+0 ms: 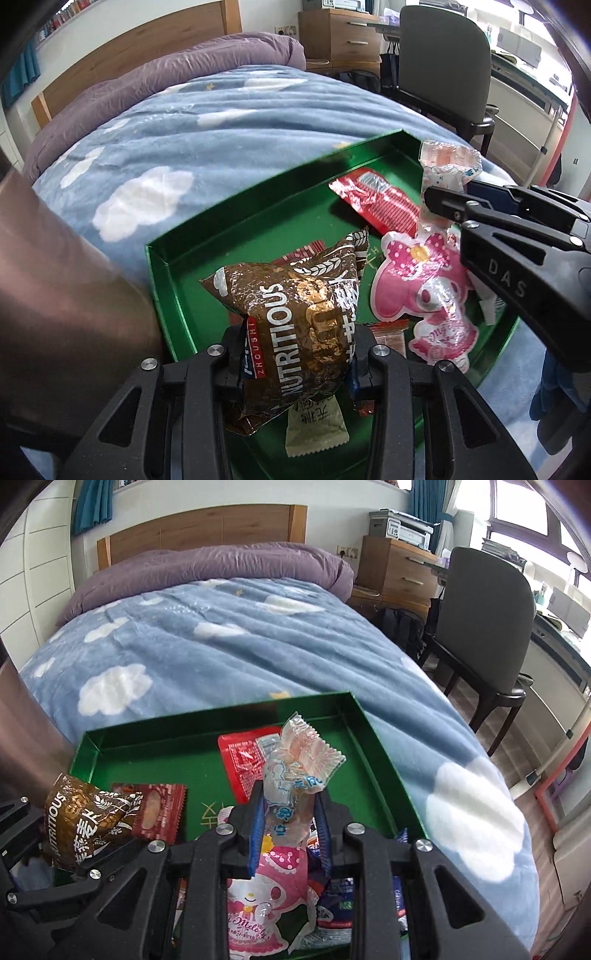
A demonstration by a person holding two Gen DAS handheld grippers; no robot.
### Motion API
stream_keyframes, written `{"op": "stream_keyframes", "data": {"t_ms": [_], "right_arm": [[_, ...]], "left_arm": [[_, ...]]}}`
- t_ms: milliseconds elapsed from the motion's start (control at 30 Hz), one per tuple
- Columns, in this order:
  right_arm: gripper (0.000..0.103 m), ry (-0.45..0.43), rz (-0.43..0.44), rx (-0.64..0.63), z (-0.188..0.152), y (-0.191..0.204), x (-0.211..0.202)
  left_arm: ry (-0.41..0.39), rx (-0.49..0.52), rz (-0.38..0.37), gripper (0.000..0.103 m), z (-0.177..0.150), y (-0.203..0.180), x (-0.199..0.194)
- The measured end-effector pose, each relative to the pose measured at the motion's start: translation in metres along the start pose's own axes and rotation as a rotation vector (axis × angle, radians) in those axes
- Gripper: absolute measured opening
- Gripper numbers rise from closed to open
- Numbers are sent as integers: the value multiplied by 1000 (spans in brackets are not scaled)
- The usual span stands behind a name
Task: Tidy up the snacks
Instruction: 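Open the left gripper over the tray while the right releases the clear candy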
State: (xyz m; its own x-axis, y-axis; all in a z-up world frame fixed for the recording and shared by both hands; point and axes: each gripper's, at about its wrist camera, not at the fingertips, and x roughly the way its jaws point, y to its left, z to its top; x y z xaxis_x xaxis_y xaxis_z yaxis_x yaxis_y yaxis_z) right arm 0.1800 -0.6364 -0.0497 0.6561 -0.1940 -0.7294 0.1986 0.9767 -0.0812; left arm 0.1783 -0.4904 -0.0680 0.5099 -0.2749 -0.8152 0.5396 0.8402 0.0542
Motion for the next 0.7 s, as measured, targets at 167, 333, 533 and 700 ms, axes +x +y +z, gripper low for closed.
{"op": "stream_keyframes", "data": {"t_ms": [167, 333, 533, 700], "right_arm": [[5, 28, -4, 4, -10, -3, 13], [5, 28, -3, -16, -12, -2, 13], [49, 33, -19, -13, -11, -4, 11], [54, 24, -27, -7, -10, -9, 4]], "left_arm": [[18, 16, -10, 34, -6, -5, 9], [17, 18, -2, 35, -8, -9, 12], [9, 19, 14, 49, -8, -9, 10], [-6, 28, 31, 54, -6, -12, 2]]}}
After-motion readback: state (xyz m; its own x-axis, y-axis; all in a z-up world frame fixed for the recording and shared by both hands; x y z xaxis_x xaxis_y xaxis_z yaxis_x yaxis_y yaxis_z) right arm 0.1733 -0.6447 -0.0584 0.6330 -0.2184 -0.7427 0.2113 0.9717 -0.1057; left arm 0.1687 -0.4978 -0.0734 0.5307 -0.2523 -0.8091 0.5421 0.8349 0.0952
